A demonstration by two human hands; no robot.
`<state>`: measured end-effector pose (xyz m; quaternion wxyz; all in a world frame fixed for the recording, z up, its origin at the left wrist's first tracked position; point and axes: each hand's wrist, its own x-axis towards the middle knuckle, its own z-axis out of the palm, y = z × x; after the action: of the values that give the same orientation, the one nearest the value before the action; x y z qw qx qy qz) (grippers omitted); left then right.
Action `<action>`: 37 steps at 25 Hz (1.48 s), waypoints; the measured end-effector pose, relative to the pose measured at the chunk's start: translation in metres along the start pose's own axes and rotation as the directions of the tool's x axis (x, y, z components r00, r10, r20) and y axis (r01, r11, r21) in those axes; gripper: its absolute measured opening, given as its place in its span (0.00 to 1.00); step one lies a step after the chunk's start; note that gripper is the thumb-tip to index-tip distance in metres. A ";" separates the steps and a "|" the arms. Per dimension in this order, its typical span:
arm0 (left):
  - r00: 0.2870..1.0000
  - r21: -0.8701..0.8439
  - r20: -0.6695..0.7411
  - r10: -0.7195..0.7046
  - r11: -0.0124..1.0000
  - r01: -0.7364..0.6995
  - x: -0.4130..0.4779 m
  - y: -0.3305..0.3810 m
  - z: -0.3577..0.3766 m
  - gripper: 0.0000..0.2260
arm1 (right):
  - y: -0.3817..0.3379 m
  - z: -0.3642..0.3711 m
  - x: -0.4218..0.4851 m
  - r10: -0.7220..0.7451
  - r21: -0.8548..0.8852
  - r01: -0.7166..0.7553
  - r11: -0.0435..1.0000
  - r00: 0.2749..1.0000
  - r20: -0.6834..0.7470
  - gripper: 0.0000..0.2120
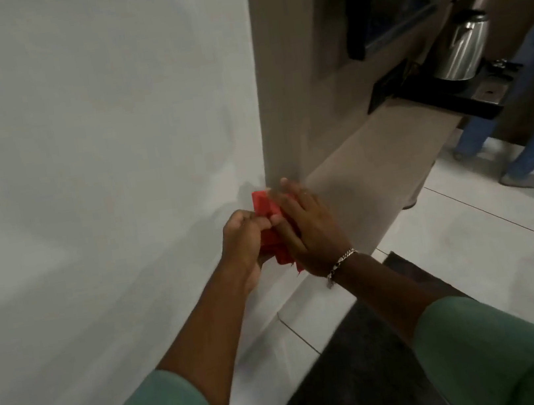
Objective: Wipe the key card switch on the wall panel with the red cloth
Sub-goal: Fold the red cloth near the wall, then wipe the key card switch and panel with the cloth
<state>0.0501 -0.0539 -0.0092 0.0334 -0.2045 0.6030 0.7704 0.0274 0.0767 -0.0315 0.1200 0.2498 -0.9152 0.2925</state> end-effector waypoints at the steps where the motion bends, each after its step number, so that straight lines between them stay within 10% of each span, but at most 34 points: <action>1: 1.000 -0.047 0.024 0.017 0.999 -0.016 -0.016 0.014 -0.018 0.06 | -0.024 0.000 0.002 -0.064 -0.004 0.064 0.998 0.998 -0.022 0.26; 6: 0.991 -0.236 -0.006 0.130 0.963 -0.128 -0.121 0.097 -0.118 0.16 | -0.176 -0.007 -0.003 -0.296 -0.041 0.293 0.955 0.945 -0.135 0.35; 14: 0.769 0.077 -0.225 0.599 0.797 -0.599 -0.308 0.200 -0.237 0.16 | -0.404 -0.024 -0.004 -0.566 0.022 0.669 0.743 0.646 -0.512 0.31; 19: 0.476 0.225 -0.357 0.804 0.568 -0.792 -0.406 0.236 -0.299 0.07 | -0.513 -0.031 -0.006 -0.599 0.017 0.770 0.637 0.509 -0.618 0.30; 22: 0.149 0.473 -0.361 0.921 0.319 -0.821 -0.437 0.250 -0.340 0.11 | -0.546 -0.026 0.001 -0.601 0.002 0.777 0.630 0.489 -0.633 0.29; 24: -0.126 0.750 -0.278 0.952 0.133 -0.647 -0.441 0.255 -0.369 0.14 | -0.554 -0.017 0.002 -0.587 0.016 0.761 0.649 0.514 -0.626 0.30; 26: -0.239 0.934 -0.030 0.971 -0.057 -0.352 -0.433 0.257 -0.403 0.18 | -0.560 -0.003 0.003 -0.607 -0.025 0.726 0.688 0.556 -0.568 0.33; 32: 0.077 0.846 0.411 0.908 -0.411 0.338 -0.398 0.263 -0.494 0.27 | -0.542 0.040 0.012 -0.591 -0.053 0.666 0.744 0.620 -0.517 0.41; 37: 0.055 0.745 0.448 0.893 -0.406 0.530 -0.381 0.259 -0.509 0.30 | -0.570 0.045 0.021 -0.389 0.111 0.587 0.802 0.654 -0.649 0.43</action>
<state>0.4607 -0.5297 0.2670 -0.5134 -0.1296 0.7685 -0.3592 0.3070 -0.3599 0.2113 0.4352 0.3999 -0.6680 0.4521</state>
